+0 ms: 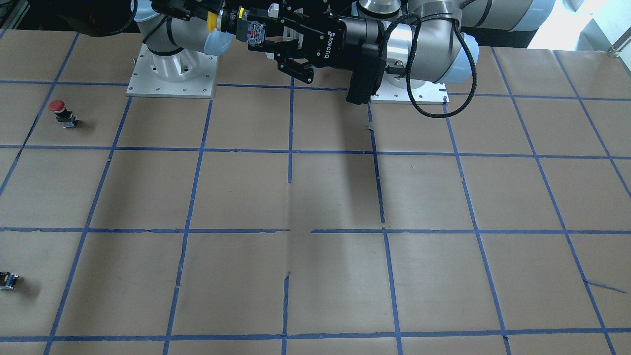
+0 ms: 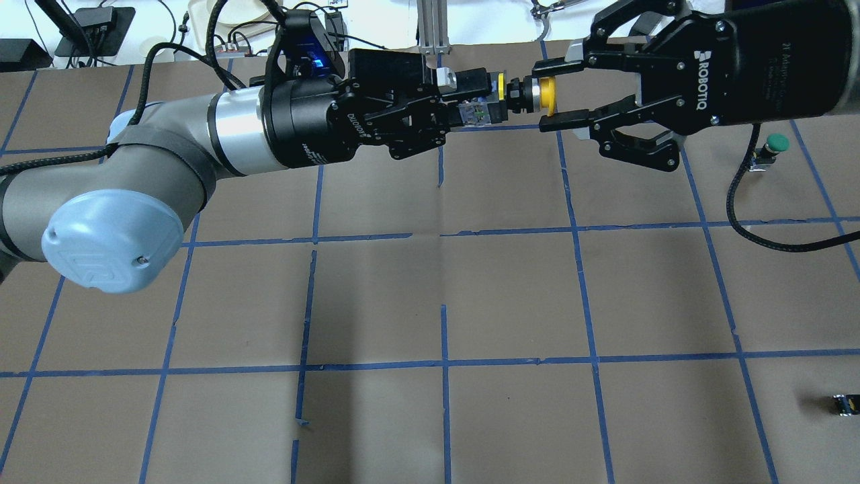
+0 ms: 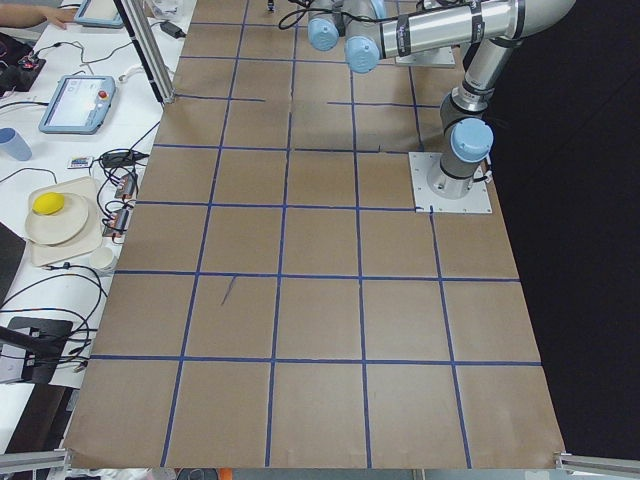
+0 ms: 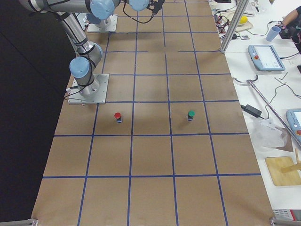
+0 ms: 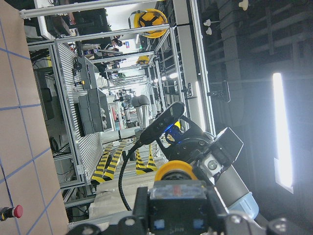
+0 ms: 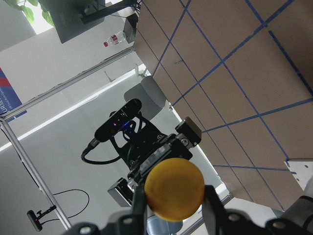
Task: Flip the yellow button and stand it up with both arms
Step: 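Close the right gripper on the yellow cap while the left gripper holds the button, then open the left gripper and withdraw it while the right gripper pulls the button away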
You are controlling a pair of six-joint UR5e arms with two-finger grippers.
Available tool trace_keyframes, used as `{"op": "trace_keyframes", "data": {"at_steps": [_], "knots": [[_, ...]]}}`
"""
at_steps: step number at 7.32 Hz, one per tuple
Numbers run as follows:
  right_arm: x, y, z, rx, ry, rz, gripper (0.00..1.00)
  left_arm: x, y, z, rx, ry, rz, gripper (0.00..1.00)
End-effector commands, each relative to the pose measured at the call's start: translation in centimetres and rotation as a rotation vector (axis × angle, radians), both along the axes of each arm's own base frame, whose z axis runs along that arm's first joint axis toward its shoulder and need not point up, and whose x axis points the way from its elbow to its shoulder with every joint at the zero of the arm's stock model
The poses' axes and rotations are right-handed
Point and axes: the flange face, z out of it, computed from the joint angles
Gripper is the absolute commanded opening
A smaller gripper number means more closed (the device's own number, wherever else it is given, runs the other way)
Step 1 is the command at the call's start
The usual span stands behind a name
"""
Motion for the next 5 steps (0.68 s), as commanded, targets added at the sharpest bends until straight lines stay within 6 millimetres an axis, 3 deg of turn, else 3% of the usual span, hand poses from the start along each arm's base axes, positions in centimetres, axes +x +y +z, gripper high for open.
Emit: {"op": "trace_keyframes", "data": {"at_steps": [1, 3, 4, 5], "knots": [[0.0, 0.0, 0.0, -0.001, 0.001, 0.000, 0.36, 0.0, 0.0, 0.0, -0.004, -0.005, -0.002, 1.00], [-0.3, 0.0, -0.1, 0.001, 0.015, 0.000, 0.36, 0.0, 0.0, 0.5, -0.011, -0.005, -0.002, 1.00], [-0.6, 0.3, -0.4, -0.005, 0.090, 0.021, 0.36, 0.5, -0.2, 0.4, -0.014, -0.044, -0.005, 1.00], [-1.2, 1.0, -1.1, -0.001, 0.248, 0.070, 0.36, 0.9, -0.3, -1.2, 0.000, -0.159, -0.040, 1.00]]}}
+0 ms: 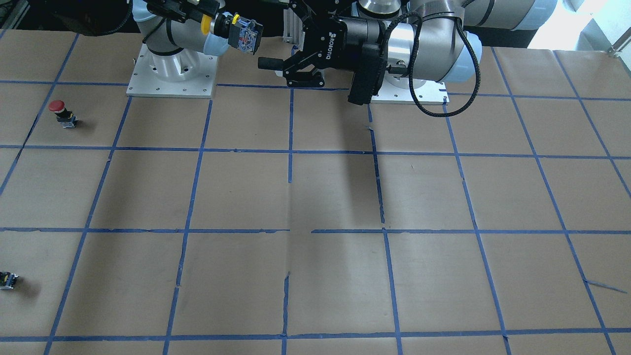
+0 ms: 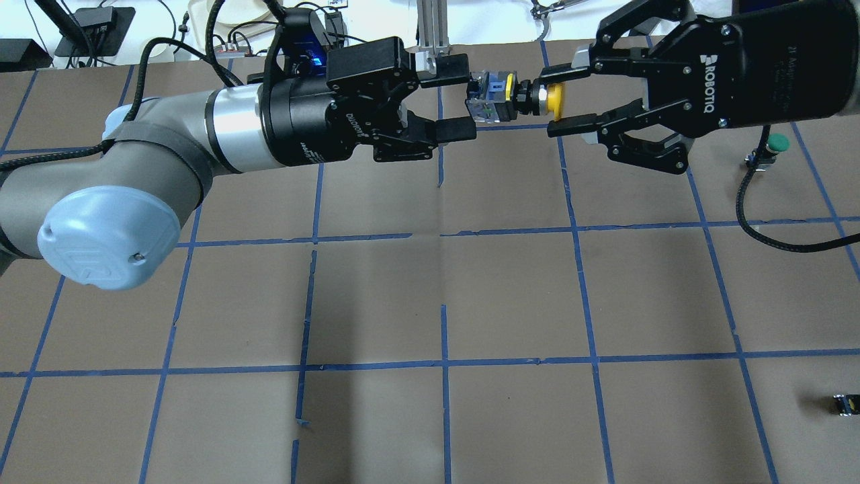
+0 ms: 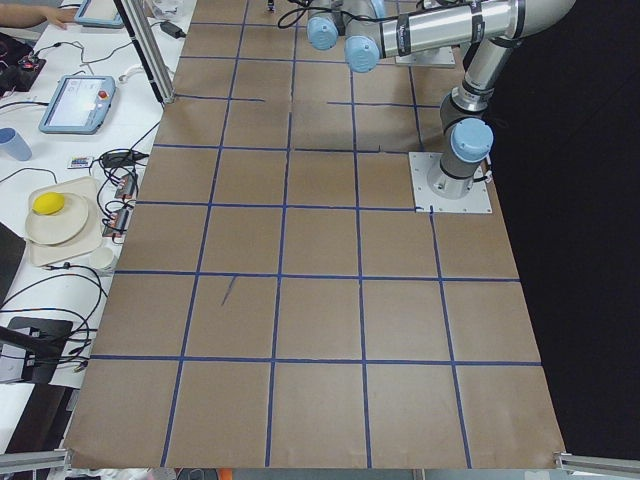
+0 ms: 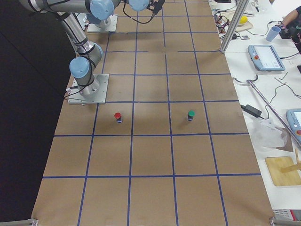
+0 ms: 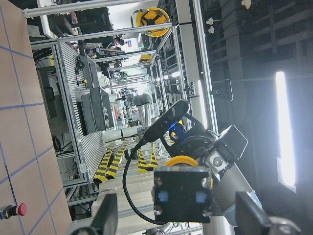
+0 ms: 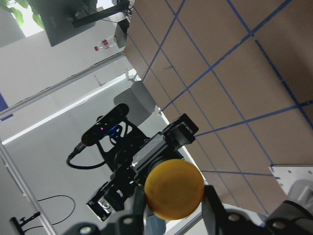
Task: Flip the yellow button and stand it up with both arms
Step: 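Open the left gripper and withdraw it while the right gripper pulls the button away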
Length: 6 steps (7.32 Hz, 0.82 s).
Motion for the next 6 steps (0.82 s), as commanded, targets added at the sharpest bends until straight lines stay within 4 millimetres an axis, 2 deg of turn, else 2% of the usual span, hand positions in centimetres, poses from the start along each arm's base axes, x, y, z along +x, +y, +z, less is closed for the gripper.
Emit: {"op": "trace_keyframes", "data": {"at_steps": [1, 2, 4, 5, 6], "knots": [[-1.0, 1.3, -0.5, 0.000, 0.241, 0.074, 0.36, 0.6, -0.7, -2.1, 0.050, -0.170, -0.049, 1.00], [-1.3, 1.7, -0.5, -0.009, 0.312, 0.107, 0.36, 1.0, -1.5, -2.3, 0.045, -0.253, -0.063, 1.00], [-3.2, 2.5, -2.6, -0.055, 0.577, 0.295, 0.35, 3.1, -3.5, -1.1, 0.031, -0.555, -0.019, 1.00], [-4.9, 2.3, -4.2, -0.105, 0.726, 0.419, 0.34, 4.4, -4.6, -1.5, 0.007, -0.709, 0.021, 1.00], [-6.1, 2.2, -6.0, -0.156, 0.832, 0.539, 0.32, 6.0, -6.6, -3.3, 0.036, -0.876, 0.036, 1.00]]}}
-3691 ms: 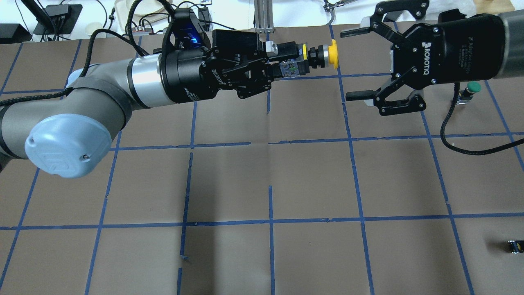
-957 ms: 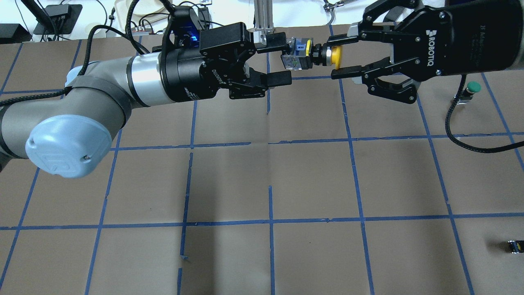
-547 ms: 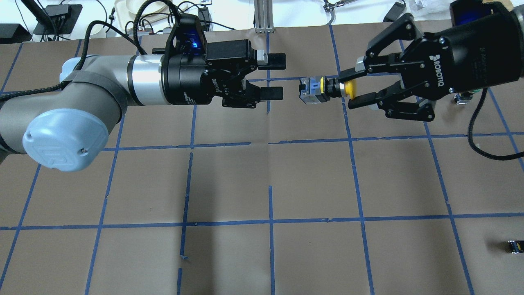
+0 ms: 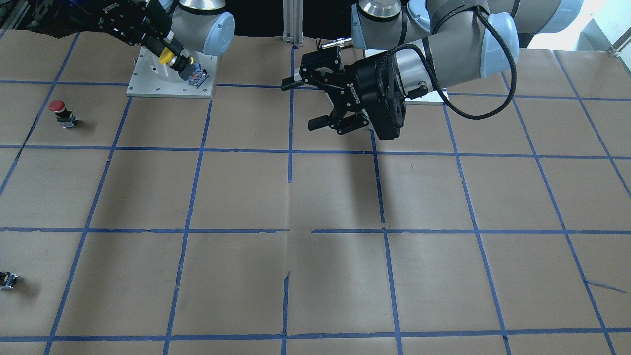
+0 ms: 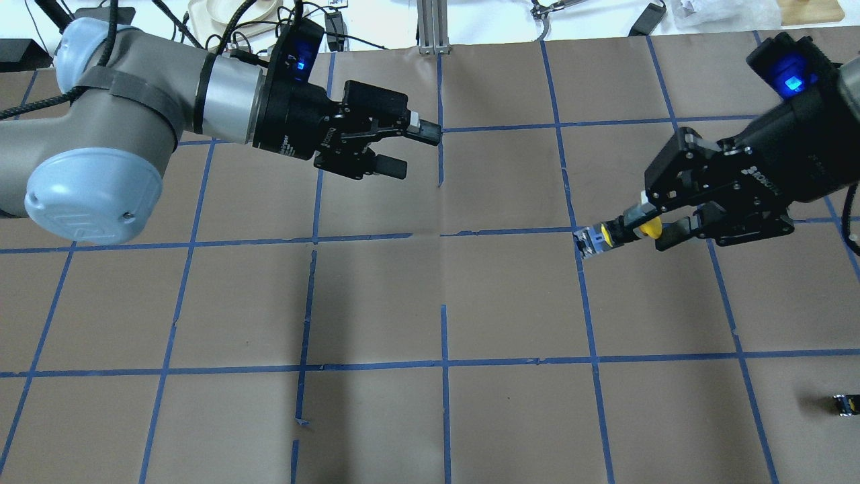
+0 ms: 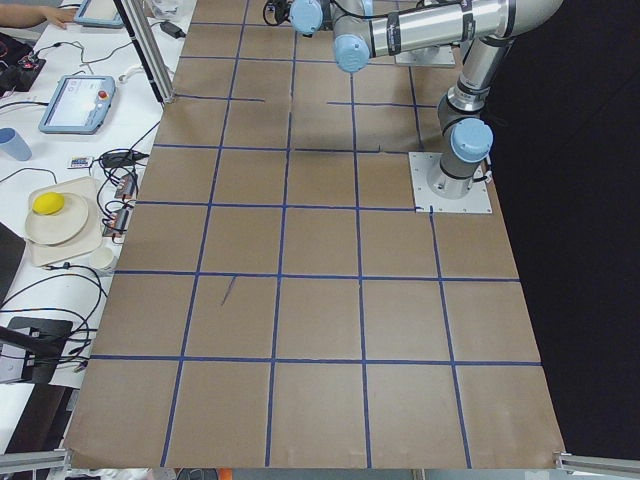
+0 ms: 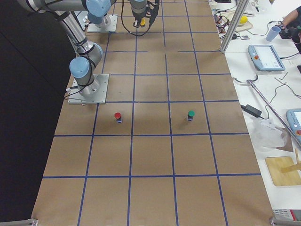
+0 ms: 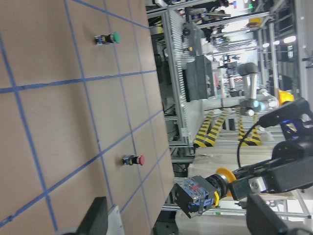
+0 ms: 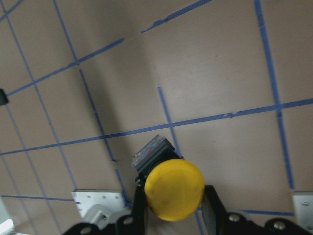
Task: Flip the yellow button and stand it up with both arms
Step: 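Open the left gripper and withdraw it while the right gripper pulls the button away, then lower the button upright onto the table with the right gripper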
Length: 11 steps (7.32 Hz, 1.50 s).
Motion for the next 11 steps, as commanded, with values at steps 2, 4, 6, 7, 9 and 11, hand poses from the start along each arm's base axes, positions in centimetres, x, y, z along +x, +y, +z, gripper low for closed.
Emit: {"op": "trace_keyframes", "data": {"at_steps": [2, 4, 6, 7, 9, 11], "knots": [[-3.8, -0.4, -8.0, -0.100, 0.362, 0.311, 0.31, 5.4, -5.0, 0.6, -0.020, -0.606, 0.050, 1.00], [-6.5, -0.1, -12.9, -0.154, 0.448, 0.457, 0.30, 8.0, -4.6, 3.5, 0.022, -0.876, 0.056, 1.00], [-14.6, 0.2, -15.3, -0.220, 0.462, 0.558, 0.30, 9.2, -1.3, 4.7, 0.057, -0.991, 0.050, 1.00], [-17.3, -0.1, -15.9, -0.252, 0.462, 0.635, 0.30, 9.5, -0.3, 5.8, 0.047, -0.982, 0.079, 1.00], [-23.2, -1.7, -17.7, -0.329, 0.540, 0.819, 0.30, 9.3, -1.0, 5.7, 0.094, -0.966, 0.171, 1.00], [-26.9, -2.6, -20.3, -0.354, 0.568, 0.898, 0.30, 9.2, -1.1, 6.3, 0.066, -0.975, 0.167, 1.00]]}}
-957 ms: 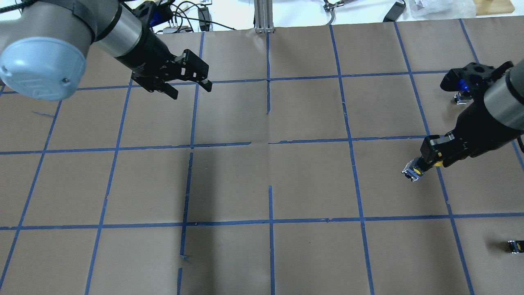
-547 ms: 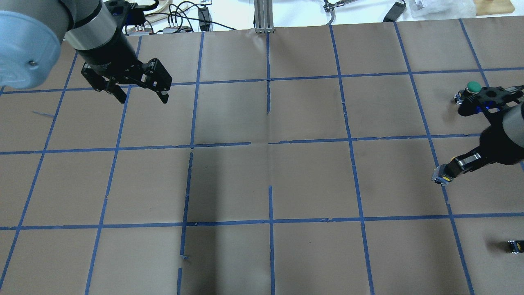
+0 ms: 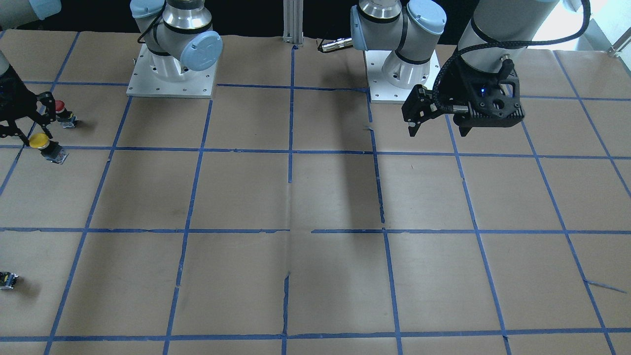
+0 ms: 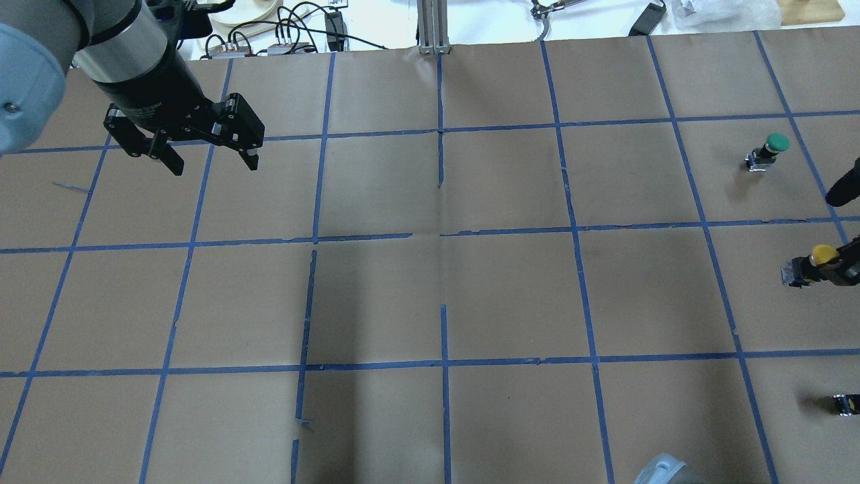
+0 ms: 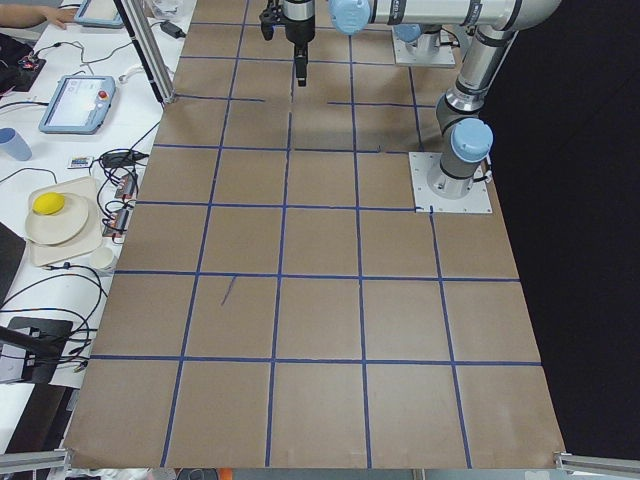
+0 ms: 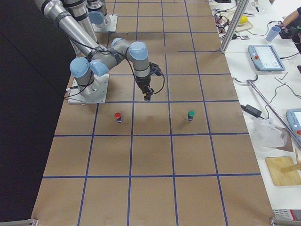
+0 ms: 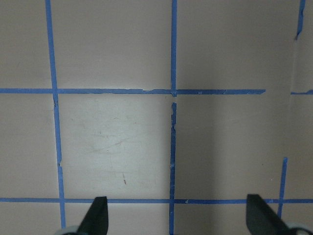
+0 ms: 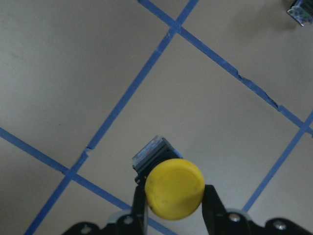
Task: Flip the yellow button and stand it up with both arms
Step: 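Lower the button upright onto the table with the right gripper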
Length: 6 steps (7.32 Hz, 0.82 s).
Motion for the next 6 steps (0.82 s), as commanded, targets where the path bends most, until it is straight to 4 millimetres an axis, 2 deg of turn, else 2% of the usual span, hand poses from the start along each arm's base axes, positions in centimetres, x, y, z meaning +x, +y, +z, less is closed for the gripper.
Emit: {"op": "trace_keyframes", "data": {"at_steps": [1, 2, 3, 5, 6], "knots": [[-5.0, -0.9, -3.5, -0.036, 0.028, 0.044, 0.29, -0.4, 0.1, 0.7, -0.020, 0.001, -0.003, 1.00], [-7.6, -0.7, -5.6, -0.072, -0.021, 0.078, 0.30, -0.4, 0.0, 0.7, -0.020, 0.001, -0.005, 1.00], [-8.5, -0.4, -6.5, -0.067, -0.030, 0.078, 0.30, -0.5, 0.1, 0.7, -0.022, 0.001, -0.006, 1.00], [-8.1, -0.1, -7.2, -0.058, -0.046, 0.031, 0.33, -0.5, 0.1, 0.7, -0.022, 0.001, -0.005, 1.00], [-8.0, 0.2, -6.9, -0.064, -0.083, -0.222, 0.33, -0.5, 0.1, 0.7, -0.022, 0.000, -0.005, 1.00]]}}
